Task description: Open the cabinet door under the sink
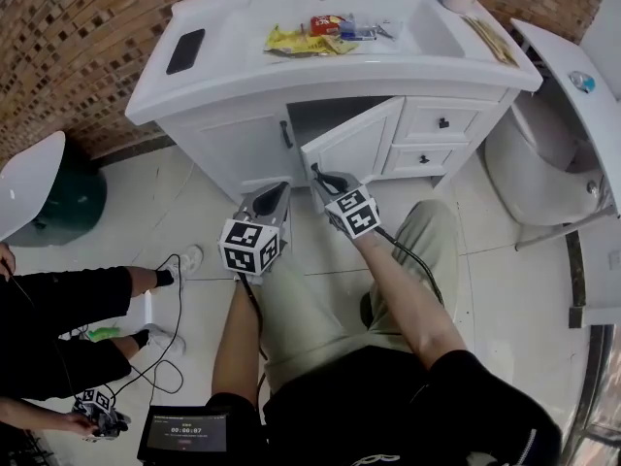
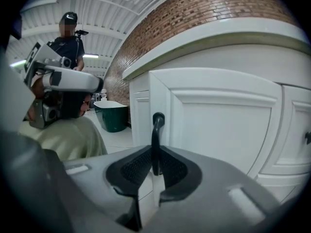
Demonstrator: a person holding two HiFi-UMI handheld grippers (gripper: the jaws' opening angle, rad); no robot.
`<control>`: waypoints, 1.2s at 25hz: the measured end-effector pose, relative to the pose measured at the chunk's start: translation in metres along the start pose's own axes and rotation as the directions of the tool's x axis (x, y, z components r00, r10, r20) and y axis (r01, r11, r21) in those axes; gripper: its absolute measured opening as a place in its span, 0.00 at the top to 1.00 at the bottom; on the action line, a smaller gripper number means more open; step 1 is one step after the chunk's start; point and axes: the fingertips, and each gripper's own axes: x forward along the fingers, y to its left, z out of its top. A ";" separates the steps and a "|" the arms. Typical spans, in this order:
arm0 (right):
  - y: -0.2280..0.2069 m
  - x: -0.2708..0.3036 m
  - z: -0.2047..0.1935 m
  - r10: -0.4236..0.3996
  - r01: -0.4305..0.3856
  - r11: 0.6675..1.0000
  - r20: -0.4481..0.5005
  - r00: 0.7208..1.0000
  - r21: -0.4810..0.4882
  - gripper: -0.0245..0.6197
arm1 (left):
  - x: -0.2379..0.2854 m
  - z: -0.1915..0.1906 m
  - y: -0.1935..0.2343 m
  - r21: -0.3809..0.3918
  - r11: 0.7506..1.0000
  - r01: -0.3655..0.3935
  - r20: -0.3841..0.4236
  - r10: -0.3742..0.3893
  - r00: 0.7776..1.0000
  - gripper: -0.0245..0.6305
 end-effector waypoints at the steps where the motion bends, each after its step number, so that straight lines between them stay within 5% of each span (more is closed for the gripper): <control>1: 0.002 -0.003 -0.002 0.008 -0.008 1.000 0.000 1.000 -0.003 0.91 | 0.002 0.000 -0.003 -0.003 1.000 0.005 0.001 -0.005 1.000 0.94; 18: 0.005 -0.079 -0.033 0.019 -0.019 1.000 0.009 1.000 -0.009 0.91 | 0.040 -0.002 -0.035 -0.006 0.998 0.066 -0.009 -0.066 0.998 0.94; 30: -0.030 -0.155 -0.067 -0.114 0.114 0.993 -0.009 0.993 0.036 0.92 | 0.080 -0.008 -0.081 0.018 0.989 0.150 -0.045 -0.149 0.988 0.94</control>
